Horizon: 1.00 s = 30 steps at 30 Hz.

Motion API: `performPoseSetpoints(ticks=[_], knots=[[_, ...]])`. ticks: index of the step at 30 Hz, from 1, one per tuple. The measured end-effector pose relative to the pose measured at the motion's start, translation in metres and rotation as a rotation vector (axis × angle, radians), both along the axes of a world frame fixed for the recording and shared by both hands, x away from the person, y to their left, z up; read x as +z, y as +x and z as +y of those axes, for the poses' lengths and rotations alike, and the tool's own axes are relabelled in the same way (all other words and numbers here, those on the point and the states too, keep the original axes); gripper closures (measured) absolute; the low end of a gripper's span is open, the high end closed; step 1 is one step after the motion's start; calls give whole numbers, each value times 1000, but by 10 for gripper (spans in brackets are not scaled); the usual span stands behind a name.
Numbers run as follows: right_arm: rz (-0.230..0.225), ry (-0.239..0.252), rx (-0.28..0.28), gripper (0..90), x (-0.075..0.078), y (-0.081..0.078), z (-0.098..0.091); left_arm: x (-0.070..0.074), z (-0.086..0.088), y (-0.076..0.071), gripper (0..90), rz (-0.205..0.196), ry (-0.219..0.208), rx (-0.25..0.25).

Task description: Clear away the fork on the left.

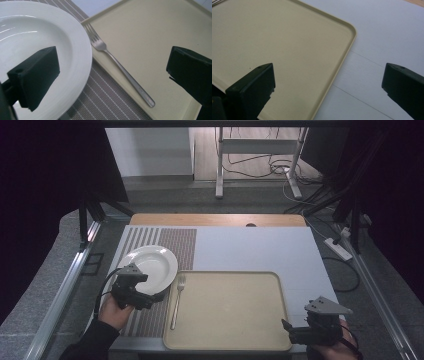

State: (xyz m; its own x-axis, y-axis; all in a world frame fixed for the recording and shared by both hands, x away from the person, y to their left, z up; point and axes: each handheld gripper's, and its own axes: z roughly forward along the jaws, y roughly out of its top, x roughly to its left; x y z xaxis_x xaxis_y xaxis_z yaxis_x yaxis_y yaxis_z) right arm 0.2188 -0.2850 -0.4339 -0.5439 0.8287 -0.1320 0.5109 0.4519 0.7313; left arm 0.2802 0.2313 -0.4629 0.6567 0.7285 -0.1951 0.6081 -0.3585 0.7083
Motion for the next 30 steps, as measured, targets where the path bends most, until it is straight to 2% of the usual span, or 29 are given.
performPoseSetpoints(ticks=[21,30], knots=[[2,-3,0,0,0,0,1,-4,34,-33,0,7,-78,69],[4,-4,-3,0,-1,0,1,-7,46,-46,0,23,-105,86]])
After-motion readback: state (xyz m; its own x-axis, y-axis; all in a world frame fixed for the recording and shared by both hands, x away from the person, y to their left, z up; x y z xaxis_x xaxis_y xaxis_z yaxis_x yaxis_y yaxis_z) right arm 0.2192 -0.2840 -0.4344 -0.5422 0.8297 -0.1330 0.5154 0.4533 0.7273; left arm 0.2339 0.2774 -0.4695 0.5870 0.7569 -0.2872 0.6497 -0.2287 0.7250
